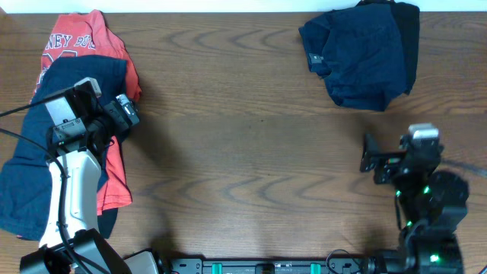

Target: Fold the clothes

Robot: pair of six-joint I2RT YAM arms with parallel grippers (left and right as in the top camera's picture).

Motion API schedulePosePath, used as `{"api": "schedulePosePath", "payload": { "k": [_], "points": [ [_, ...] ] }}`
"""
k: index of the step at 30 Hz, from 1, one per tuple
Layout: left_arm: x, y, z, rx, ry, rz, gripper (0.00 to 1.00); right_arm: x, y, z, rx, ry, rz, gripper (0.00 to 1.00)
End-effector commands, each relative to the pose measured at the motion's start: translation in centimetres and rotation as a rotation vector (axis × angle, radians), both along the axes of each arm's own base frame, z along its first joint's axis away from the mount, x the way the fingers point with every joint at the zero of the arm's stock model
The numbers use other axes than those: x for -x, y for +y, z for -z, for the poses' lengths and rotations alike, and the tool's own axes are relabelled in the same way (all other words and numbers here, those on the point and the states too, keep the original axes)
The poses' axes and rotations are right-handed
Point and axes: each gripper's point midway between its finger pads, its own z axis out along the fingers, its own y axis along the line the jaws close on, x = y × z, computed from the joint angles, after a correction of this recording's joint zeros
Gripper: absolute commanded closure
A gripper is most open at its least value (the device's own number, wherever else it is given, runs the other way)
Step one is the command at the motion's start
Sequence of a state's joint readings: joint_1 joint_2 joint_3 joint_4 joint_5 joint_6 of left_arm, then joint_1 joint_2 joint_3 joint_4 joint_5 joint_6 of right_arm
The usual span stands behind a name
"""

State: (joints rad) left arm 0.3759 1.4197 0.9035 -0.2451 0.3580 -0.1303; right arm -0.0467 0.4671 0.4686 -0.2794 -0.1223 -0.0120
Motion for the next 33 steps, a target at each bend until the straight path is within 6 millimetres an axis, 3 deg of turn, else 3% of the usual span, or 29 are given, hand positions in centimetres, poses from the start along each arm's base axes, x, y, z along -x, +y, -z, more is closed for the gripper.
{"api": "schedulePosePath", "payload": {
  "k": [1,7,12,33],
  "points": [
    [0.3,0.0,0.7,-0.003,0.019,0.001,0.02,0.6,0.4,2.3,0.003,-0.028,-0.025,0.01],
    [0.3,0.0,0.7,-0.003,0.019,0.001,0.02,1.6,0.7,6.0,-0.048,-0.070,-0.028,0.01],
    [0.3,0.0,0.7,-0.003,0.019,0.001,0.02,2.1,0.7,7.5,-0.064,-0.091,-0.025,0.01],
    [0.3,0.0,0.7,-0.003,0.019,0.001,0.02,2.2,-0.2,6.8,-0.045,-0.176,0.032,0.01]
  ]
}}
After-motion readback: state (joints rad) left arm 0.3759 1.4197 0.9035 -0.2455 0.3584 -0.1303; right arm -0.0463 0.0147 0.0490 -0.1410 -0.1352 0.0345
